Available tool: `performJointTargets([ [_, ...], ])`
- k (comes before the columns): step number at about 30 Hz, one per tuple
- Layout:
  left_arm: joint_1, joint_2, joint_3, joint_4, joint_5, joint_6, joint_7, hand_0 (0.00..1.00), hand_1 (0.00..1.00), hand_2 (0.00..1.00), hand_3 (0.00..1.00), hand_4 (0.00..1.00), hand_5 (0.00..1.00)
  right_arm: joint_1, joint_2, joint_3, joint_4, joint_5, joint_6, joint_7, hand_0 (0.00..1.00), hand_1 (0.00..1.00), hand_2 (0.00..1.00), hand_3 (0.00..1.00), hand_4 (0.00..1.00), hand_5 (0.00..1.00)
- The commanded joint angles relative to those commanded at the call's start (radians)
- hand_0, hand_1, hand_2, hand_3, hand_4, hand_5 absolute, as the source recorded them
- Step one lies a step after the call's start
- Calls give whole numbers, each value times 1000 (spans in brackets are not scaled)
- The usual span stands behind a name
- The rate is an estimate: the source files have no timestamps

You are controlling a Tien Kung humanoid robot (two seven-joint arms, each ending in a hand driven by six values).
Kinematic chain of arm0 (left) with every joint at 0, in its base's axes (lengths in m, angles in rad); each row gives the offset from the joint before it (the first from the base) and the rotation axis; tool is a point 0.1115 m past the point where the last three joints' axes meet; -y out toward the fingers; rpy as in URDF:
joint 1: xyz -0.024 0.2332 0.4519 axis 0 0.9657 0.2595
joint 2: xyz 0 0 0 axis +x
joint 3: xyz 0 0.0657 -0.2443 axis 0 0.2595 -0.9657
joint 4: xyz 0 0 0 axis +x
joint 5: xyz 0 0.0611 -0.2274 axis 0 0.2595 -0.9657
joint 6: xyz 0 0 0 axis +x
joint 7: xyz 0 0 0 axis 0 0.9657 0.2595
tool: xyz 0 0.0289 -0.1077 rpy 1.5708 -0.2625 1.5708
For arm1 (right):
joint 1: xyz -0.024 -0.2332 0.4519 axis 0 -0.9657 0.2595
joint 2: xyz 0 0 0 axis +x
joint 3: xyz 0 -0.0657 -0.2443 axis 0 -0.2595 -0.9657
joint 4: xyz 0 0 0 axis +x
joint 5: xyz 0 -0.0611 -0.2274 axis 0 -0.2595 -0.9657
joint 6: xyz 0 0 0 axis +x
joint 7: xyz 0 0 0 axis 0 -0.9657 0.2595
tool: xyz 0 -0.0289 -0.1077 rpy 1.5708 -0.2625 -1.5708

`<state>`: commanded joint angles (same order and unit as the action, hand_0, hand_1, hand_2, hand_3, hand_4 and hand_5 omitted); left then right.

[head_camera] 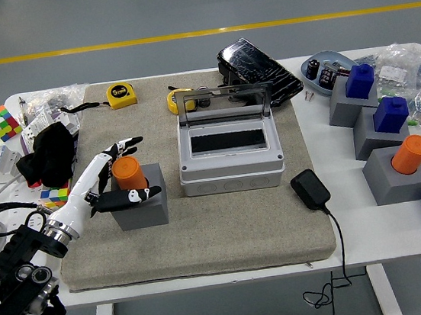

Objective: Fetch the battery,place it into the box,close the lid of the box

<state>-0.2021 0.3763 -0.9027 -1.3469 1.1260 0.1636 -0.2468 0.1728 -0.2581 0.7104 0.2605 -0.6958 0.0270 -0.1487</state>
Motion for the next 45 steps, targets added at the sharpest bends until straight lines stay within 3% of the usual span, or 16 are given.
performJointTargets([
  [4, -26, -9, 59, 24, -128, 18, -51, 735, 755, 787, 724, 998, 6, -1, 1, -5, -1, 2, 0, 0, 667, 671, 687, 534, 904, 481],
  [5, -32, -12, 77, 29, -160, 24, -64, 615, 610, 617, 591, 998, 2, 0, 1, -4, 0, 1, 0, 0, 667, 672, 686, 534, 903, 481],
  [10, -48, -24, 119, 48, -242, 37, -95, 615, 610, 617, 591, 998, 2, 0, 2, -5, 5, -1, -1, 0, 667, 672, 686, 534, 903, 481],
  [11, -51, -26, 126, 52, -260, 45, -108, 393, 366, 399, 423, 991, 2, 0, 2, -5, 5, -1, -2, 1, 667, 672, 686, 534, 904, 479],
  [16, -70, -33, 149, 70, -343, 76, -160, 393, 366, 399, 423, 991, 2, 0, 1, -9, 3, 1, -2, 0, 667, 672, 686, 534, 904, 479],
  [17, -73, -34, 152, 75, -352, 80, -165, 172, 214, 276, 294, 888, 2, 0, 1, -10, 3, 2, -2, 0, 667, 671, 686, 534, 905, 480],
  [22, -87, -43, 167, 98, -414, 106, -212, 172, 214, 276, 294, 888, 2, -1, 2, -12, 3, 3, -2, 1, 667, 671, 686, 534, 905, 480],
  [23, -87, -44, 168, 99, -423, 113, -222, 72, 55, 145, 158, 878, 2, -1, 3, -12, 3, 3, -2, 1, 667, 672, 686, 535, 905, 480],
  [32, -100, -51, 177, 86, -456, 136, -269, 57, 17, 98, 132, 854, 2, -1, 3, -15, 4, 4, -5, 4, 668, 672, 686, 535, 906, 481],
  [36, -106, -44, 165, 42, -424, 136, -255, 58, 14, 94, 127, 872, 2, 0, 2, -18, 4, 6, -5, 5, 667, 671, 686, 534, 907, 481],
  [39, -129, -27, 154, -17, -344, 134, -203, 58, 14, 94, 127, 872, 2, 2, 1, -19, 4, 7, -6, 6, 667, 671, 686, 534, 907, 481],
  [42, -181, -15, 155, -77, -227, 132, -111, 53, 11, 91, 126, 900, 2, 4, -1, -25, 3, 10, -6, 6, 667, 671, 686, 535, 908, 480],
  [45, -253, -19, 185, -101, -109, 117, -7, 53, 11, 91, 126, 900, 2, 6, -3, -31, 2, 14, -6, 6, 667, 671, 686, 535, 908, 480],
])
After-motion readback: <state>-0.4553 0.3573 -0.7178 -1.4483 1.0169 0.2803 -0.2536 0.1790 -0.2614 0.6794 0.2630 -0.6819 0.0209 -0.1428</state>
